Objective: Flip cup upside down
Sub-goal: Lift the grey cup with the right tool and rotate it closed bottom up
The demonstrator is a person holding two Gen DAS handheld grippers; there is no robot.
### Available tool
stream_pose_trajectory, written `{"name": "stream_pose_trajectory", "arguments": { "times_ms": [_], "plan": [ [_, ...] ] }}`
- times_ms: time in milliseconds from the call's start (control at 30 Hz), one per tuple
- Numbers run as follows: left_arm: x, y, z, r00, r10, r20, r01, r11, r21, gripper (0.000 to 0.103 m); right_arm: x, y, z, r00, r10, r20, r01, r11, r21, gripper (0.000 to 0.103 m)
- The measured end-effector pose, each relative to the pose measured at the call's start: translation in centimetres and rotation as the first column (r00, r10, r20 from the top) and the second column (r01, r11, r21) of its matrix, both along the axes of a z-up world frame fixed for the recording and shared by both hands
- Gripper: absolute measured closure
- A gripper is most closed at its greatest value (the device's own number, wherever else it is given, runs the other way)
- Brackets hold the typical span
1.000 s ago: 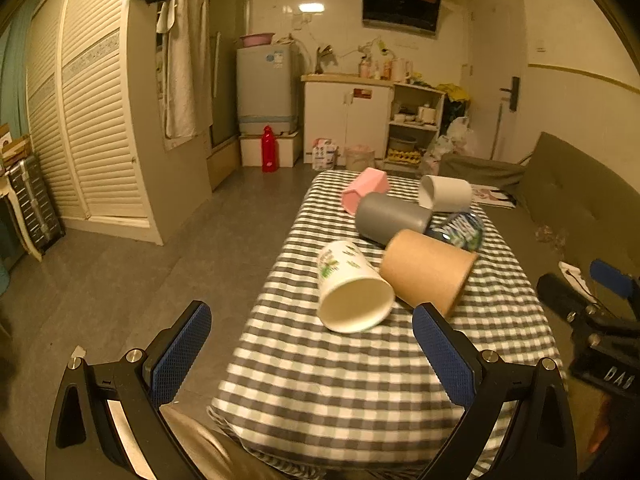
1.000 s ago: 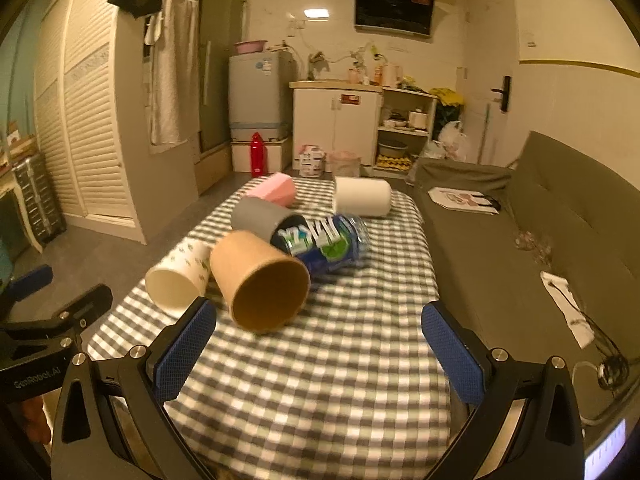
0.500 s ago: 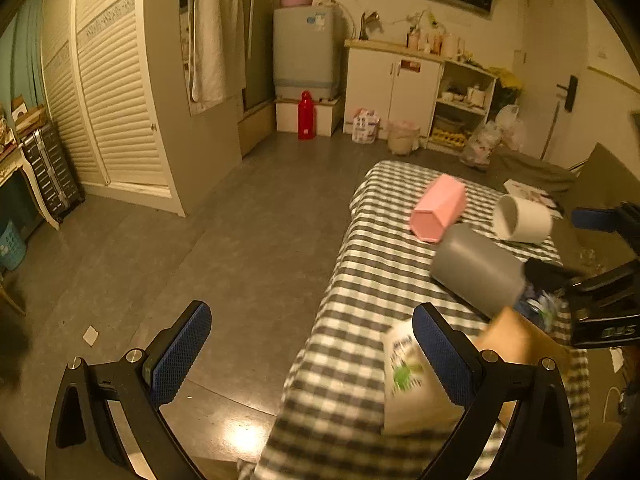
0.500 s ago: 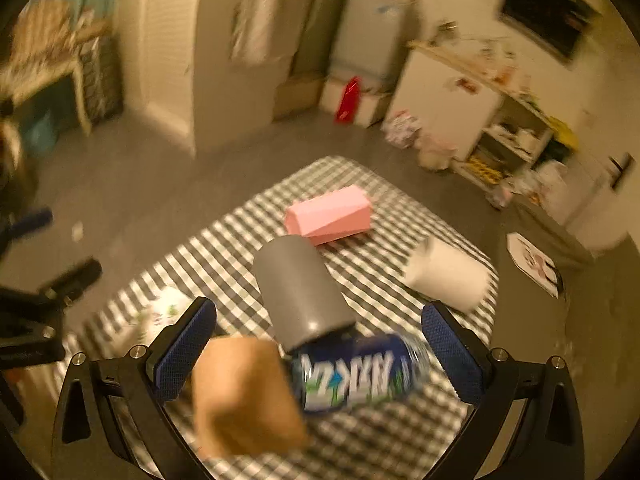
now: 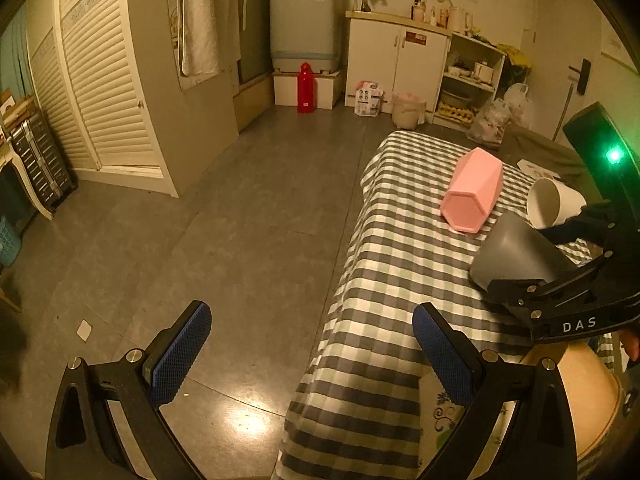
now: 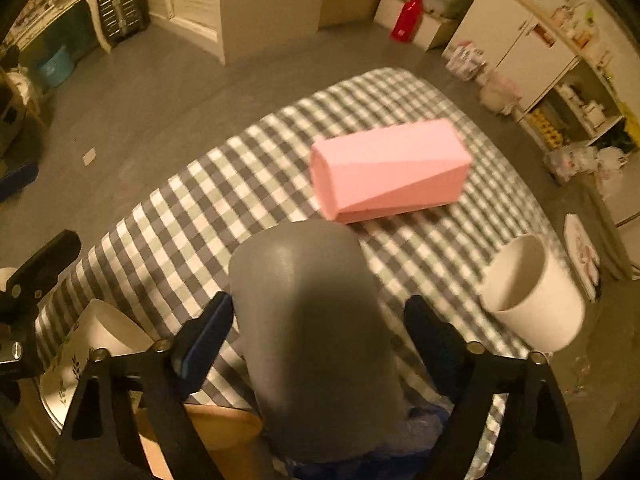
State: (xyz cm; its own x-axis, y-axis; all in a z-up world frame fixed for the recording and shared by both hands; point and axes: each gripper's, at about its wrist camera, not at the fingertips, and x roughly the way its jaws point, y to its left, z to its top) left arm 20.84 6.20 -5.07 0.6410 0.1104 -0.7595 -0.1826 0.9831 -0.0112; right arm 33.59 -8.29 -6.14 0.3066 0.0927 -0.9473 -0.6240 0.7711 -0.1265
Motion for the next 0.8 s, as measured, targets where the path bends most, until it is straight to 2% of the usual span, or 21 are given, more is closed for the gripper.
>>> {"name": "stream_pose_trajectory", "arguments": {
  "times_ms": [133, 233, 467, 600, 700, 800],
  "plan": [
    [-0.1, 0.3, 0.5, 1.000, 0.009, 0.007, -0.009, 1.000, 0.004, 0.000, 0.1, 0.4, -0.2, 1.000, 0.000, -0.011, 0.000, 1.000, -0.008, 0.027],
    [-0.7, 0.3, 1.6, 0.999, 0.010, 0.031, -0.010, 1.000, 0.008, 0.000, -0.1, 0.5, 1.2, 1.000, -0.025, 0.016, 0.025, 1.000, 0.017, 0.028],
    [-4.0, 0.1, 6.0, 0.993, 0.009, 0.117, -0.009, 1.000, 0.003, 0.000, -3.8, -0.4, 9.8, 0.987, -0.109, 0.114, 0.097, 0.989, 0.107, 0.030],
    [-6.6, -0.3, 8.2, 0.986, 0.000, 0.168, 0.001, 1.000, -0.008, 0.000, -8.3, -1.7, 14.9, 0.970, -0.176, 0.165, 0.151, 0.976, 0.156, 0.030],
    [-9.0, -0.5, 9.3, 0.982, -0.010, 0.189, 0.012, 1.000, -0.012, 0.000, -12.0, -2.7, 17.2, 0.960, -0.214, 0.182, 0.182, 0.967, 0.177, 0.031],
    [-10.9, -0.7, 9.5, 0.981, -0.016, 0.193, 0.018, 1.000, -0.011, 0.000, -15.7, -3.5, 18.2, 0.952, -0.247, 0.182, 0.211, 0.958, 0.196, 0.031]
  ]
}}
